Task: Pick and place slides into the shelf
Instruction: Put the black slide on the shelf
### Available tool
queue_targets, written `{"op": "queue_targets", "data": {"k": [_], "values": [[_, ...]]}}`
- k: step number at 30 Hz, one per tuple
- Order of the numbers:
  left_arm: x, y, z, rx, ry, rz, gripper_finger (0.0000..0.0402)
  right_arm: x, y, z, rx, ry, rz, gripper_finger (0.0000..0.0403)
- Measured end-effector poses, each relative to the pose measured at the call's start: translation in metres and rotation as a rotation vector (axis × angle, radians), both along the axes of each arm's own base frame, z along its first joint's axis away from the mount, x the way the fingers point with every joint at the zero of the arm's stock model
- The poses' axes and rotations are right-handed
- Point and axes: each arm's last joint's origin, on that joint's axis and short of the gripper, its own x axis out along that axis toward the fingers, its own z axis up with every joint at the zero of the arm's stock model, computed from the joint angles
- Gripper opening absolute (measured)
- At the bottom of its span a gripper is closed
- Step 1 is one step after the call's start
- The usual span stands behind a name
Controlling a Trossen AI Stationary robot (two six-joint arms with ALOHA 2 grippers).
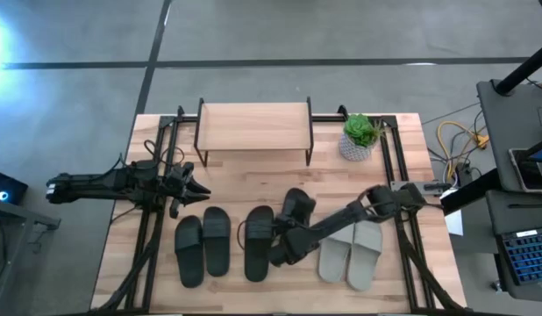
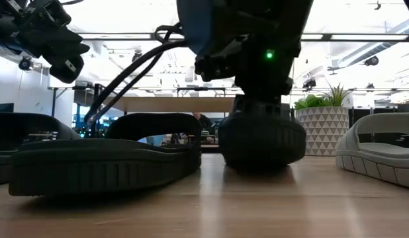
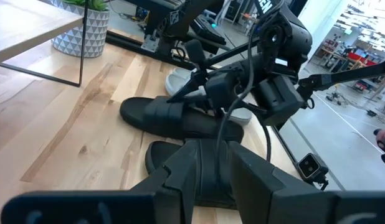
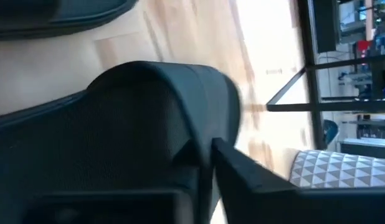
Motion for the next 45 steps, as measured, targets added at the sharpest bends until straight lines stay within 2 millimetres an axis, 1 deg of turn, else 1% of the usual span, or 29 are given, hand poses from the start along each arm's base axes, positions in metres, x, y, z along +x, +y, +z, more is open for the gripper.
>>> {"op": "queue_targets", "data": {"k": [5,9,12,17,20,22,24,27,31,34,38,40,42,45], "values": [[0.0,0.0,0.0,-0.001,0.0,0.0,0.0075,0.004,-0.007,0.003,-0.018,-0.022,-0.012,0.0012],[0.0,0.0,0.0,0.001,0.0,0.007,0.0075,0.01,-0.009,0.017,-0.06,-0.084,-0.004,0.0011],[0.0,0.001,0.0,0.007,0.001,0.03,0.0075,0.013,-0.01,0.036,-0.082,-0.111,0.007,0.001],[0.001,0.001,-0.001,0.009,0.009,0.034,0.0075,0.014,-0.012,0.075,-0.188,-0.13,0.073,0.001],[0.002,0.001,-0.002,0.009,0.019,0.035,0.0075,0.015,-0.02,0.099,-0.216,-0.102,0.136,0.001],[0.002,0.001,-0.002,0.009,0.022,0.035,0.0075,0.016,-0.03,0.111,-0.24,-0.091,0.149,0.001],[0.003,0.001,-0.002,0.01,0.021,0.036,0.0075,0.018,-0.043,0.122,-0.254,-0.067,0.158,0.0011],[0.003,0.001,-0.002,0.012,0.024,0.045,0.0075,0.019,-0.068,0.138,-0.246,-0.04,0.144,0.0011],[0.003,0.002,-0.002,0.019,0.025,0.072,0.0075,0.027,-0.103,0.151,-0.262,0.017,0.149,0.0012],[0.003,0.003,-0.002,0.023,0.024,0.088,0.0075,0.04,-0.126,0.157,-0.249,0.034,0.191,0.0012],[0.003,0.003,-0.002,0.025,0.022,0.095,0.0075,0.058,-0.163,0.165,-0.157,-0.041,0.242,0.0012],[0.003,0.003,-0.002,0.025,0.022,0.095,0.0075,0.064,-0.185,0.169,-0.162,-0.088,0.244,0.0012],[0.003,0.003,-0.002,0.025,0.022,0.095,0.0075,0.068,-0.209,0.172,-0.161,-0.093,0.268,0.0012],[0.003,0.003,-0.002,0.025,0.024,0.095,0.0075,0.066,-0.241,0.172,-0.165,-0.062,0.275,0.0012]]}}
